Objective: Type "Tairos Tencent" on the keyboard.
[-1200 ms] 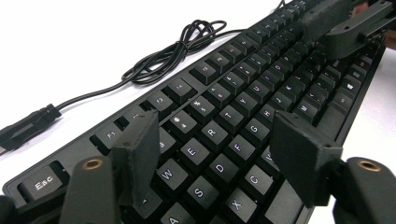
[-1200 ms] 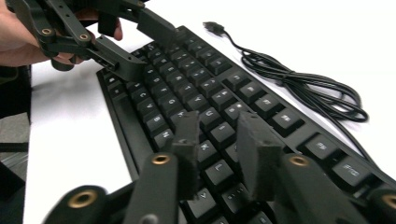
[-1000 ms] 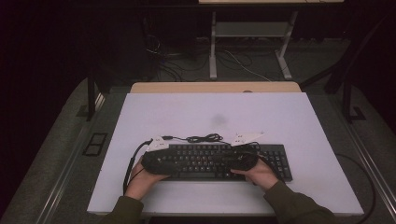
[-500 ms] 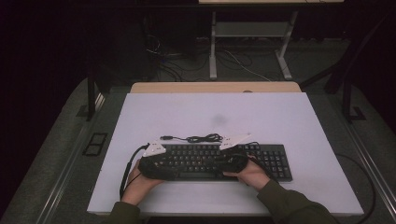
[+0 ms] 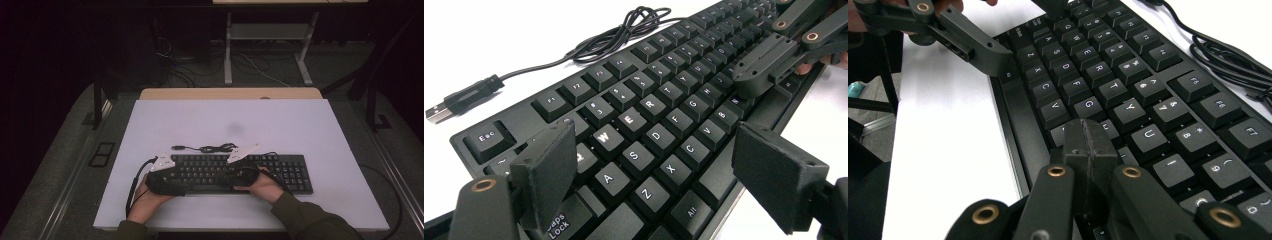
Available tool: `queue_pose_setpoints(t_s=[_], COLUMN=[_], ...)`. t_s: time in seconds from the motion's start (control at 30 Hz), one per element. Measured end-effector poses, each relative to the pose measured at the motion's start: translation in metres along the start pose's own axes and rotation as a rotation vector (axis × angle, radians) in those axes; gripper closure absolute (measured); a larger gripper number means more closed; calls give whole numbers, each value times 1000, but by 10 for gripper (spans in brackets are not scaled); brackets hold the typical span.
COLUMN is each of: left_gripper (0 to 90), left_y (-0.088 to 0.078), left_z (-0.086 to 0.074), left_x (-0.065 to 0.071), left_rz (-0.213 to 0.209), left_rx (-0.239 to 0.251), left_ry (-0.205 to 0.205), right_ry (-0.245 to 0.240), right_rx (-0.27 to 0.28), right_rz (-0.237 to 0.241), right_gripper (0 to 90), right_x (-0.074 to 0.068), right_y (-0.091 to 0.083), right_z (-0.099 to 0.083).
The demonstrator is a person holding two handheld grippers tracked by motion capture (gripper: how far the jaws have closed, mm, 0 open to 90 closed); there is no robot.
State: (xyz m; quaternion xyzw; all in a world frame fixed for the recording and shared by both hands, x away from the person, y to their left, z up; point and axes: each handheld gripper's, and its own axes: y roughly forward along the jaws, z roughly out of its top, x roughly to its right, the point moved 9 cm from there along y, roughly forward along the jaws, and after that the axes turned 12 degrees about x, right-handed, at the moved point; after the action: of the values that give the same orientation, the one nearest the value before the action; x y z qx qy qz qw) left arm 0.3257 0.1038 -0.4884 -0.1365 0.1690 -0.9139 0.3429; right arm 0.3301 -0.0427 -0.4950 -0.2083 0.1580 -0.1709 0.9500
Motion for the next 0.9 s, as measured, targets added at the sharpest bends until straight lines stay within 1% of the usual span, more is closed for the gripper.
queue_pose_setpoints(t_s=[0.03,0.13,0.2,0.23,0.47,0.53,0.63,0.73,0.77,0.9], left_gripper=[172,172,172,172,172,172,173,173,173,173], left_y=[0,0,-1,0,-1,-1,-1,-1,-1,0], left_z=[0,0,0,0,1,1,1,2,2,2], left_x=[0,-1,-1,-1,-2,-2,-3,-4,-5,-5], left_rz=[1,5,7,8,15,21,26,31,33,36], left_rx=[0,-1,0,1,5,7,6,8,9,11], left_ry=[1,2,3,3,0,-4,-4,-1,-1,-6], right_ry=[-6,-1,-16,-10,-14,-14,-12,-10,-13,5], right_rx=[0,-13,-24,-24,-21,-19,-2,3,9,29], right_rz=[0,-1,-12,-11,-11,-9,-5,-6,-6,-3], right_gripper=[897,896,897,897,896,869,853,798,757,651], right_x=[1,0,1,1,1,1,1,2,3,4], right_y=[1,2,3,3,3,2,0,-2,-2,-6], right_z=[0,-2,-4,-4,-3,-3,0,1,1,4])
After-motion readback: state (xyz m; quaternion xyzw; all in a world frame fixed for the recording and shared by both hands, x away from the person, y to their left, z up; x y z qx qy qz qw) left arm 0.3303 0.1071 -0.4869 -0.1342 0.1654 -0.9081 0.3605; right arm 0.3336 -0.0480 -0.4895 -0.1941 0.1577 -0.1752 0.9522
